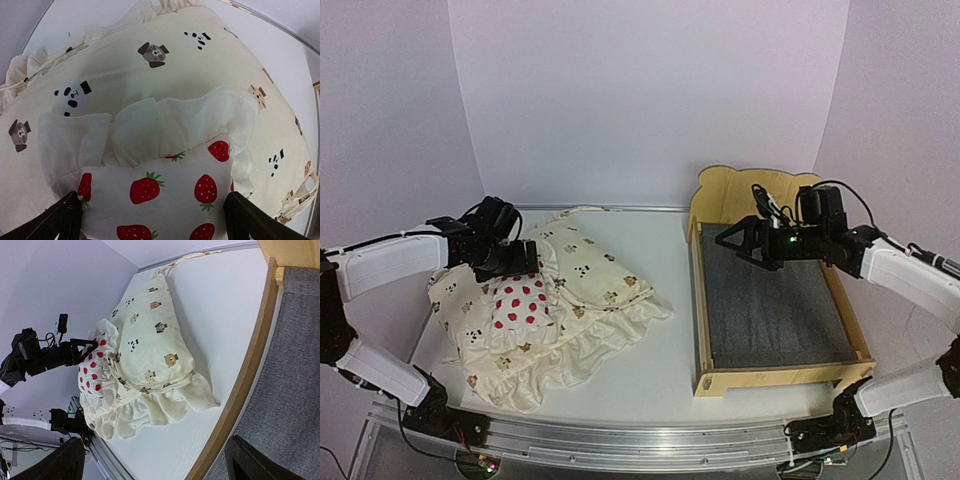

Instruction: Set up the pet bed

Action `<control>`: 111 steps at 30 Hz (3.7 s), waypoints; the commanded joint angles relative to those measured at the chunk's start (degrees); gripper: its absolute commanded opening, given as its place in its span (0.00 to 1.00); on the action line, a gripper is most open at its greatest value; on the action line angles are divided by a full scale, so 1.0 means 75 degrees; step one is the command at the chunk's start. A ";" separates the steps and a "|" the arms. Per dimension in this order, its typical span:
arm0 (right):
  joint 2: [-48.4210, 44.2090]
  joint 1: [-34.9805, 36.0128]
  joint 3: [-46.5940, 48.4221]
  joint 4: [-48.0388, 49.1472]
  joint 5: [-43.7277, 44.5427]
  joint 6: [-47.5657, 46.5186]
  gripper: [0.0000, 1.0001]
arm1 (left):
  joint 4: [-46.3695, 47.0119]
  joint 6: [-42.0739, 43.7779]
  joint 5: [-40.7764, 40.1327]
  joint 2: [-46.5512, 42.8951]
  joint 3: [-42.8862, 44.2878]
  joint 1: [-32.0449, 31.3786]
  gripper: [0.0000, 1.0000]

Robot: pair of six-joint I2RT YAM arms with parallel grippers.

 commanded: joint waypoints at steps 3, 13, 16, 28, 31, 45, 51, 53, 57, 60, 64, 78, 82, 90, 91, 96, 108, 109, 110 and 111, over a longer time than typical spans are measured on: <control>0.0393 0.0593 0.0720 -0.0458 0.0300 -0.0513 0.98 | -0.0064 -0.0192 0.0292 0.0213 -0.0064 -0.0070 0.91; 0.0893 0.1266 0.0895 -0.0821 0.0723 -0.0752 0.98 | 0.0018 -0.0180 0.0314 0.0075 0.0093 -0.0070 0.01; 0.0951 0.1348 0.0926 -0.0988 0.0936 -0.0732 0.98 | 0.0202 -0.0100 0.0453 0.0168 0.0599 -0.0070 0.00; 0.0397 0.1417 0.0494 -0.1739 0.2384 -0.0704 0.98 | 0.1610 -0.0188 0.1634 0.3343 0.4387 -0.0072 0.00; 0.0210 0.1417 0.0356 -0.1846 0.2661 -0.0645 0.98 | 0.1730 -0.0240 0.1696 0.4610 0.5669 -0.0070 0.00; -0.0367 0.1416 -0.0216 -0.2040 0.3103 -0.0524 0.98 | 0.3499 -0.1295 0.2838 0.8779 0.9661 0.0461 0.00; -0.0158 0.1415 -0.0160 -0.2075 0.3017 -0.0560 0.98 | 0.3589 -0.1122 0.2745 0.9448 1.0227 0.0564 0.14; -0.0032 0.1416 -0.0076 -0.2097 0.2977 -0.0571 0.98 | 0.3531 -0.0849 0.2658 0.9310 1.0115 0.0565 0.45; 0.0245 0.1415 0.0228 -0.2137 0.2865 -0.0595 0.98 | 0.3464 -0.0422 0.2290 0.8550 0.9485 0.0561 0.98; 0.0445 0.1421 0.0503 -0.2158 0.2688 -0.0627 0.98 | 0.2718 -0.0025 0.1847 0.8073 0.9515 0.0551 1.00; 0.0758 0.1424 0.0786 -0.2158 0.2416 -0.0704 0.98 | 0.1596 0.0520 0.1232 0.7262 0.9144 0.0551 1.00; 0.2230 0.1503 0.2238 -0.2235 0.1471 -0.1769 0.98 | 0.0349 0.0211 -0.1732 0.2604 0.2668 0.0410 0.99; 0.2580 0.1564 0.2303 -0.2229 0.1320 -0.1651 0.98 | 0.0492 0.0497 -0.1938 0.2240 0.2046 0.0622 0.99; 0.2723 0.1722 0.2211 -0.2310 0.1424 -0.1858 0.98 | 0.0433 -0.0060 -0.1384 0.1924 0.1417 0.1203 0.97; 0.2714 0.1720 0.2206 -0.2311 0.1446 -0.1899 0.98 | 0.0365 -0.0259 -0.1317 0.1794 0.1226 0.1318 0.96; 0.2809 0.1721 0.2351 -0.2344 0.1427 -0.1933 0.98 | 0.0509 -0.0936 -0.1395 0.0546 0.0090 0.1448 0.93; 0.2652 0.1795 0.2375 -0.2496 0.1744 -0.1881 0.98 | 0.0918 -0.1382 0.0034 -0.0594 -0.1333 0.1942 0.93; 0.2569 0.1794 0.2339 -0.2498 0.1798 -0.1899 0.98 | 0.0963 -0.1384 0.0125 -0.0590 -0.1460 0.1940 0.93; 0.2484 0.1790 0.2303 -0.2495 0.1838 -0.1906 0.98 | 0.0995 -0.1377 0.0209 -0.0558 -0.1558 0.1941 0.92; 0.2416 0.1788 0.2266 -0.2499 0.1853 -0.1890 0.98 | 0.0990 -0.1356 0.0267 -0.0474 -0.1612 0.1940 0.91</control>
